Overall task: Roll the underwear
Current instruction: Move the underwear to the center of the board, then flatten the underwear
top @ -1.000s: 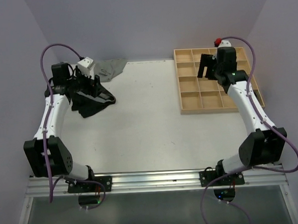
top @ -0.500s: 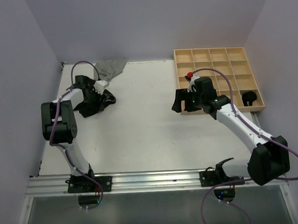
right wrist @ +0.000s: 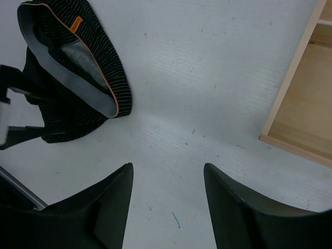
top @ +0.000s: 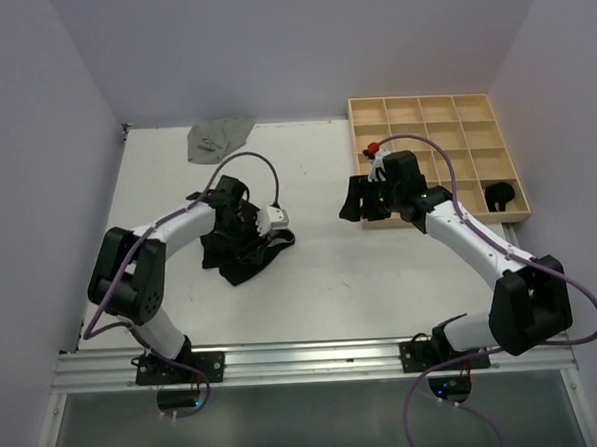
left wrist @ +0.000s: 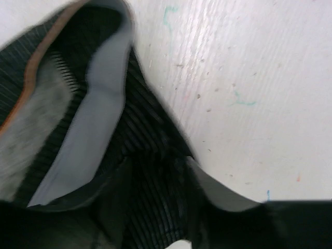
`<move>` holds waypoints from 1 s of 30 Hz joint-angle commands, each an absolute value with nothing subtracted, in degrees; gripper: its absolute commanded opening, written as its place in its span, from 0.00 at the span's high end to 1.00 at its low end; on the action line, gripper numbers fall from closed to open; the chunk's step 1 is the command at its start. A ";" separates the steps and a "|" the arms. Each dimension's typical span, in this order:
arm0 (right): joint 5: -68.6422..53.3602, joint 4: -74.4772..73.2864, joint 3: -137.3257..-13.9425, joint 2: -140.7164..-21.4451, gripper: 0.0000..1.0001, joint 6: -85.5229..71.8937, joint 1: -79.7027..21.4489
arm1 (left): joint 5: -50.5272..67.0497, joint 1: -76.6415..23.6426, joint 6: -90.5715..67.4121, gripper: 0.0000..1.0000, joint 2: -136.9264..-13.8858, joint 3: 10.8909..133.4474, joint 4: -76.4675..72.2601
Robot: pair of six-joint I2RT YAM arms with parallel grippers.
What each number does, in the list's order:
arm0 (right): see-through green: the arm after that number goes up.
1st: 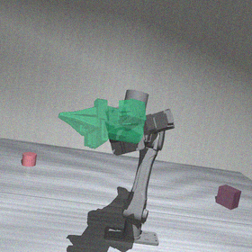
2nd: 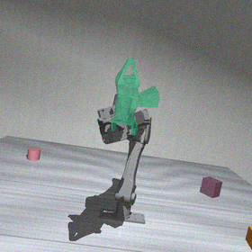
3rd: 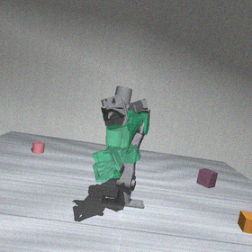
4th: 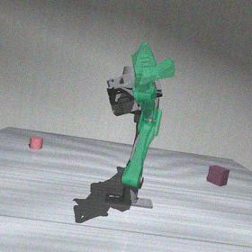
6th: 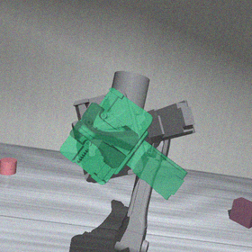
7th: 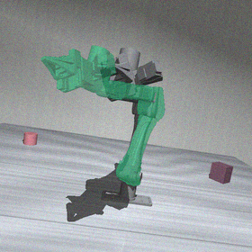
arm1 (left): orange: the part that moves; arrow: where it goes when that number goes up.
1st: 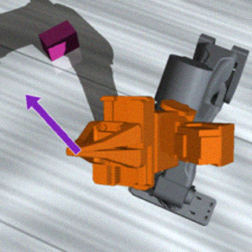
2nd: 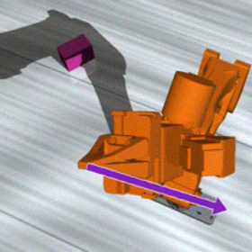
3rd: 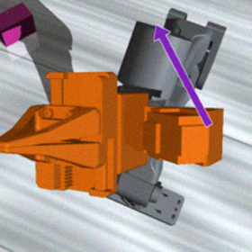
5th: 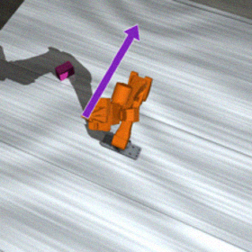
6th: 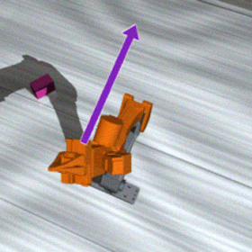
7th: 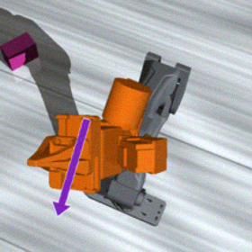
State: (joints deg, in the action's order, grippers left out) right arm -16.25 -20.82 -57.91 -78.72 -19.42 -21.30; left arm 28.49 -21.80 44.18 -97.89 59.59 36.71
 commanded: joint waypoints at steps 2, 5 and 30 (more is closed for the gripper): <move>-16.88 -19.24 -57.21 -78.92 0.41 -20.57 -22.76 | 36.23 -19.87 31.01 0.42 -83.17 63.02 33.60; -14.17 -20.21 -58.53 -80.42 0.41 -22.40 -24.87 | 31.39 -15.50 23.32 0.30 -78.84 64.77 27.52; 5.09 -14.85 -67.85 -104.58 0.30 -46.31 -45.44 | 17.23 -5.62 47.90 0.37 -108.19 87.80 41.40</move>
State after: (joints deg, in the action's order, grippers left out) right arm 1.48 -17.08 -65.41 -103.04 -43.27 -45.10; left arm 17.28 -6.00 44.56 -106.80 85.34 38.98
